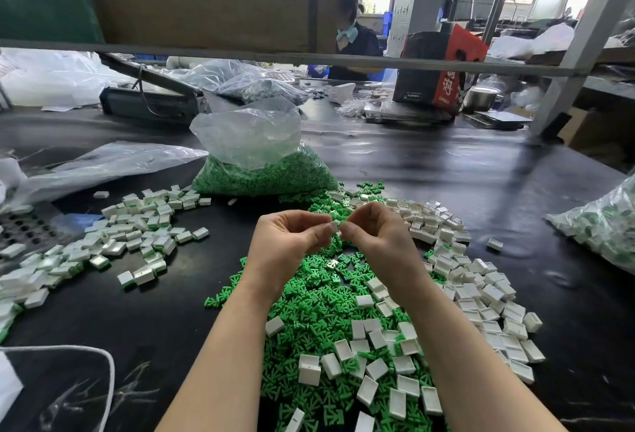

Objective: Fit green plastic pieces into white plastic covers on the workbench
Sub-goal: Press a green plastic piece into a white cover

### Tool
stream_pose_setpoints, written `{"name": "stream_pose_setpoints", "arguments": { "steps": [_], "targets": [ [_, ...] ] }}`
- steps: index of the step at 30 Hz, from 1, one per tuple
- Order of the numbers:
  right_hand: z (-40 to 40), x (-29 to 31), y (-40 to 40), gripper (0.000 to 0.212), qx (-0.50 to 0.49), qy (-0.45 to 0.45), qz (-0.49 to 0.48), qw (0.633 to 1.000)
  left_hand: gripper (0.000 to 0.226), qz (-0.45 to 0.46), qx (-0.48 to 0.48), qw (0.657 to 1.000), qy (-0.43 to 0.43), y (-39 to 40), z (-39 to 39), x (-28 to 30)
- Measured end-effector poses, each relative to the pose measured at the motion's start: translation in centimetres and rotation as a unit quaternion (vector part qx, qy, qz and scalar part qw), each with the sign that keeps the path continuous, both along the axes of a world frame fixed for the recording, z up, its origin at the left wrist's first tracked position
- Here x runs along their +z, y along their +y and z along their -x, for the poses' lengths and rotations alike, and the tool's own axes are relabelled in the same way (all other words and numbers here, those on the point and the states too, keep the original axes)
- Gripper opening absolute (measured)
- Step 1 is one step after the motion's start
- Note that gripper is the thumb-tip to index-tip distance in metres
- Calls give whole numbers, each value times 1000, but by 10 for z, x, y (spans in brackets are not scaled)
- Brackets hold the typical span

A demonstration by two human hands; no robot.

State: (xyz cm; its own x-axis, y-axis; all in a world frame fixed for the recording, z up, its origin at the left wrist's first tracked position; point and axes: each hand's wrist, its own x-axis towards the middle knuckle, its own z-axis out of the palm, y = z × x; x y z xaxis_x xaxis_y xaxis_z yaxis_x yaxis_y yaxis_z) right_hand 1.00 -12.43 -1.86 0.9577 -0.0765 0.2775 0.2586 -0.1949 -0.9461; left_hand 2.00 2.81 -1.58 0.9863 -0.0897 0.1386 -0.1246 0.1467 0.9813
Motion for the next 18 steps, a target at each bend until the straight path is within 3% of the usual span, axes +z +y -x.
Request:
{"name": "stream_pose_setpoints", "arguments": {
  "steps": [4,8,18],
  "targets": [
    [0,-1,-6,9,23,19,128,991,8,-35,0,999,-3,-1,-2,-2],
    [1,-1,-9,24,46,43,214,975,11,-64,-14,998,-23,0,-3,-5],
    [0,-1,-15,26,92,99,18,991,24,-103,-42,992,-61,0,-5,-9]
  ]
}}
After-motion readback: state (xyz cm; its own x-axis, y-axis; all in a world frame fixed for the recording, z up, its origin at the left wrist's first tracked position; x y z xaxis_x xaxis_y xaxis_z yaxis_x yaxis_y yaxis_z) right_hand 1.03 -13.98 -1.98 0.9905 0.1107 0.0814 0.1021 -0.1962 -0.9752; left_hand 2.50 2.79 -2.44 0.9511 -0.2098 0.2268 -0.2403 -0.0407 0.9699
